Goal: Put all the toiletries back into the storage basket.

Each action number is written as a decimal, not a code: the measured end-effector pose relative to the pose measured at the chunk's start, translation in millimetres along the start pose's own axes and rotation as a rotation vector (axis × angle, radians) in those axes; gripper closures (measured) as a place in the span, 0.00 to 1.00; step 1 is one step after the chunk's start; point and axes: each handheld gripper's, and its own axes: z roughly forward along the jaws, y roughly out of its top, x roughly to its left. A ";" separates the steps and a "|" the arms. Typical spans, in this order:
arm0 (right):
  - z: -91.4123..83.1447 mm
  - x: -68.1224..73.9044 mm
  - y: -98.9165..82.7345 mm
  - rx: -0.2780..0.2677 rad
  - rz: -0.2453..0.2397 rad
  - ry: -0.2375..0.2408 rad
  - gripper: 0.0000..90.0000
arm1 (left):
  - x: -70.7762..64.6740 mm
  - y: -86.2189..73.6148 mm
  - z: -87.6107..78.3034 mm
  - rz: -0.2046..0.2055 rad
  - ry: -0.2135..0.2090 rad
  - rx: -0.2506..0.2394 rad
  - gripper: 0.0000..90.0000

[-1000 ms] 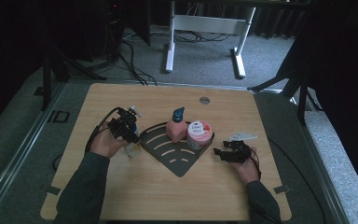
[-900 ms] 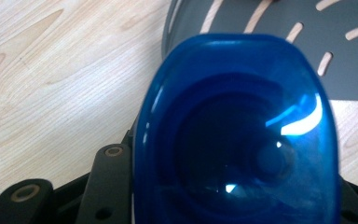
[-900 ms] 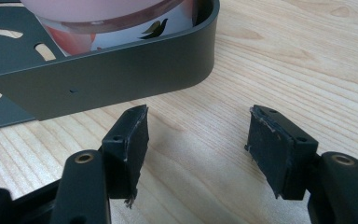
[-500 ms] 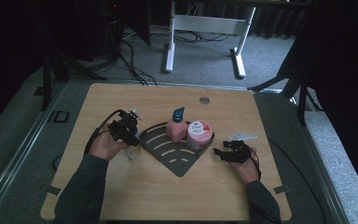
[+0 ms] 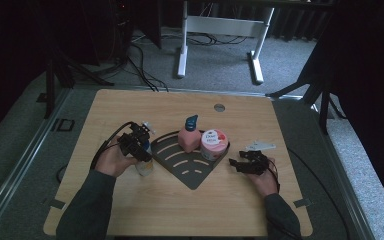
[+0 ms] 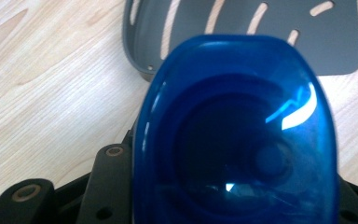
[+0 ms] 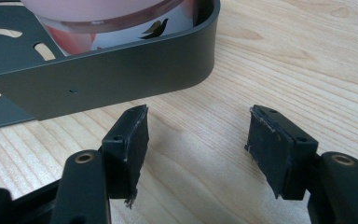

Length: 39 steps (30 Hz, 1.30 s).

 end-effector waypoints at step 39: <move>0.6 0.0 0.5 0.002 -0.004 0.001 0.42 | -55.5 21.7 0.9 0.144 -0.136 -0.028 0.62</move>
